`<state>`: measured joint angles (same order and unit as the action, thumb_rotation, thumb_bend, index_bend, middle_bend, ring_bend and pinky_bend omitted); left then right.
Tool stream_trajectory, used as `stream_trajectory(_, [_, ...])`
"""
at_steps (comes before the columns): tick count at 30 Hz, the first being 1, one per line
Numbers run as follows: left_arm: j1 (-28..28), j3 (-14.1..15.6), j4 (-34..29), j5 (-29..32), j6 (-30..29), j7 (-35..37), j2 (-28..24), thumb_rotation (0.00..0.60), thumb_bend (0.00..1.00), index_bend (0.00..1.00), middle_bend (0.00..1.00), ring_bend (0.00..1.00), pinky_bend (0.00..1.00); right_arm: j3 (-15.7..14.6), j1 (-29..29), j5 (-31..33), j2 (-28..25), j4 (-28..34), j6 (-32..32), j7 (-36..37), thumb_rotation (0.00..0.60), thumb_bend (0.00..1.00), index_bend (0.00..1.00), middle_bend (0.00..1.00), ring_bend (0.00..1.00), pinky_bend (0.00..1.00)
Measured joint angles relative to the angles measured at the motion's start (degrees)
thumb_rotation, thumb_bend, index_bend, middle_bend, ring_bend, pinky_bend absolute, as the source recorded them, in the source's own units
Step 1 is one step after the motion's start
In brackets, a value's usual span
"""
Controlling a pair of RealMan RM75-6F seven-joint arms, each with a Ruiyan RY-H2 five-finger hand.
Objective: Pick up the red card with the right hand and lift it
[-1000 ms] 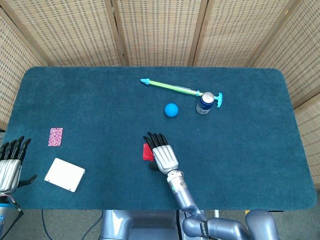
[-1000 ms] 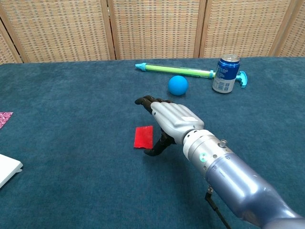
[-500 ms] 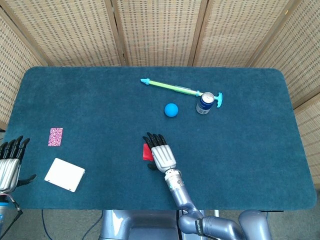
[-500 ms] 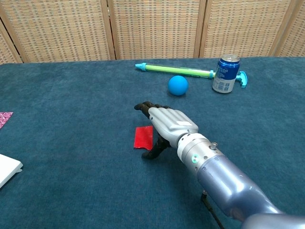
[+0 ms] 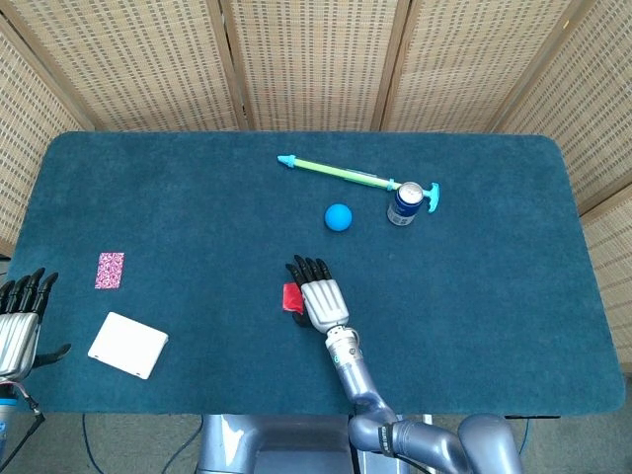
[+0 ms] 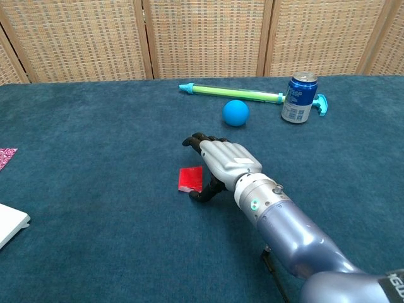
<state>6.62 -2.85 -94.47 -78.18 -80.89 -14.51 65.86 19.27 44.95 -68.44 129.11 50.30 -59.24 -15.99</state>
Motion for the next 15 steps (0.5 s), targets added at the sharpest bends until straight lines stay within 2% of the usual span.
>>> stream_trajectory(10, [-0.1, 0.2, -0.3, -0.5, -0.3, 0.0, -0.1, 0.600, 0.12, 0.00, 0.00, 0.00, 0.02, -1.0, -1.0, -1.3, -0.2, 0.3, -0.9, 1.9, 0.600, 0.46, 0.42, 0.00, 0.00, 0.00])
stream_trajectory(15, [-0.2, 0.4, -0.6, -1.0, -0.5, 0.1, -0.2, 0.600, 0.12, 0.00, 0.00, 0.00, 0.03, -1.4, -1.8, -0.5, -1.2, 1.8, 0.0, 0.9, 0.600, 0.43, 0.52, 0.05, 0.00, 0.00])
